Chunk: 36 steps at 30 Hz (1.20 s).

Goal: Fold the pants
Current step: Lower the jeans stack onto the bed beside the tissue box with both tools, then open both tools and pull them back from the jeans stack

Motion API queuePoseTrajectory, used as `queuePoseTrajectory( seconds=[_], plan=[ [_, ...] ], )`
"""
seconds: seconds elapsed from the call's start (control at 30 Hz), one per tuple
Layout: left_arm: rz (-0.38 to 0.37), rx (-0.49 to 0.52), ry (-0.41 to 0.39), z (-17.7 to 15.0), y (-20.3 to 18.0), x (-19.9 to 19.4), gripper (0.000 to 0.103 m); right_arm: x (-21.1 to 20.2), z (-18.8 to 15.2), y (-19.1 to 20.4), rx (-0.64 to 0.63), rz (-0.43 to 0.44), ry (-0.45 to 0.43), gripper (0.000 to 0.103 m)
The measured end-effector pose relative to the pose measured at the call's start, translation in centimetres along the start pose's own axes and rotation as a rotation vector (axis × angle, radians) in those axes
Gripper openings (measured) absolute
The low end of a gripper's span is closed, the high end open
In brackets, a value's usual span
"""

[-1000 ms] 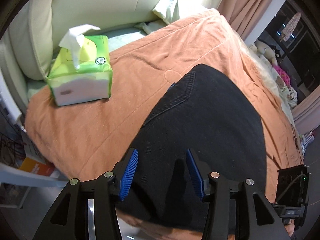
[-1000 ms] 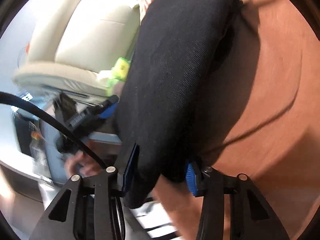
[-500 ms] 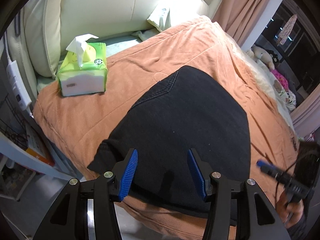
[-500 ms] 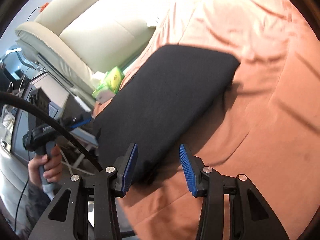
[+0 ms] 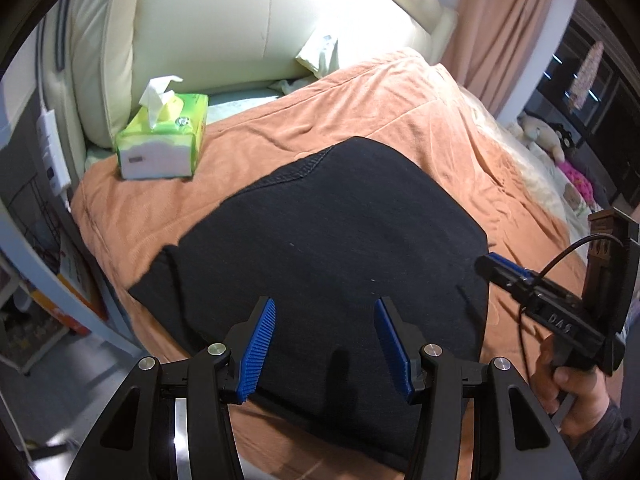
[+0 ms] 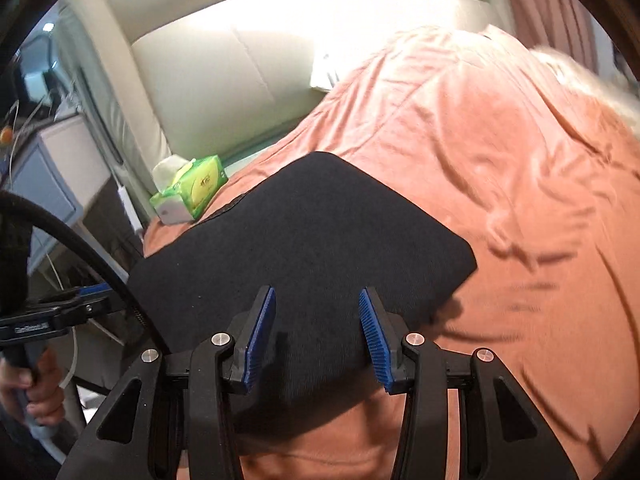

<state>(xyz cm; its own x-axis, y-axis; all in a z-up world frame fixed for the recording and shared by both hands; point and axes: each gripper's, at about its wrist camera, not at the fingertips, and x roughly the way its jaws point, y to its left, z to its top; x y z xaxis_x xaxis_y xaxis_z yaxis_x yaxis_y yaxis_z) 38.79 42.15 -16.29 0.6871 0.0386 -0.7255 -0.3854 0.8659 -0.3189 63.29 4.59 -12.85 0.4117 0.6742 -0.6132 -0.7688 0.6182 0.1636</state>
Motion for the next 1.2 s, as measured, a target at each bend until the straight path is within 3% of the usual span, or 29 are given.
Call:
queuePoseTrajectory(
  seconds=[0.17,0.3,0.37,0.53,0.63,0.67,0.8,1.0,1.07,1.2],
  plan=[
    [0.026,-0.027,0.004,-1.8,-1.4,1.6,0.057,0.9,-1.1,0.7,-0.048,0.016,0.022,0.042],
    [0.043,-0.034,0.039,-3.2,-1.9,3.0,0.059,2.8,-2.2,0.6,-0.105,-0.01,0.105,0.042],
    [0.033,-0.038,0.041,-3.9,-2.1,3.3,0.064,2.6,-2.7,0.3,-0.105,-0.018,0.106,0.042],
    [0.065,-0.02,0.044,-4.1,-3.1,2.1,0.064,1.1,-2.4,0.2,-0.105,-0.046,0.116,0.042],
    [0.063,-0.009,0.043,-4.5,-3.7,1.1,0.065,-1.0,-2.3,0.4,-0.088,-0.016,0.108,0.042],
    [0.063,-0.008,0.044,-4.6,-3.9,0.7,0.068,-1.8,-2.2,0.3,-0.078,-0.005,0.098,0.046],
    [0.094,0.012,0.025,-5.3,-5.3,-1.5,0.076,-5.6,-2.2,0.2,-0.048,-0.018,0.037,0.077],
    [0.104,0.058,-0.027,-6.1,-8.0,-5.3,0.097,-11.1,-3.0,0.7,-0.044,-0.071,0.017,0.085],
    [0.111,0.064,-0.048,-6.4,-8.8,-6.8,0.1,-12.7,-3.2,0.9,-0.036,-0.081,0.016,0.086],
    [0.117,0.088,-0.071,-7.1,-10.7,-9.4,0.102,-16.7,-4.2,1.0,-0.013,-0.092,0.002,0.103]
  ],
)
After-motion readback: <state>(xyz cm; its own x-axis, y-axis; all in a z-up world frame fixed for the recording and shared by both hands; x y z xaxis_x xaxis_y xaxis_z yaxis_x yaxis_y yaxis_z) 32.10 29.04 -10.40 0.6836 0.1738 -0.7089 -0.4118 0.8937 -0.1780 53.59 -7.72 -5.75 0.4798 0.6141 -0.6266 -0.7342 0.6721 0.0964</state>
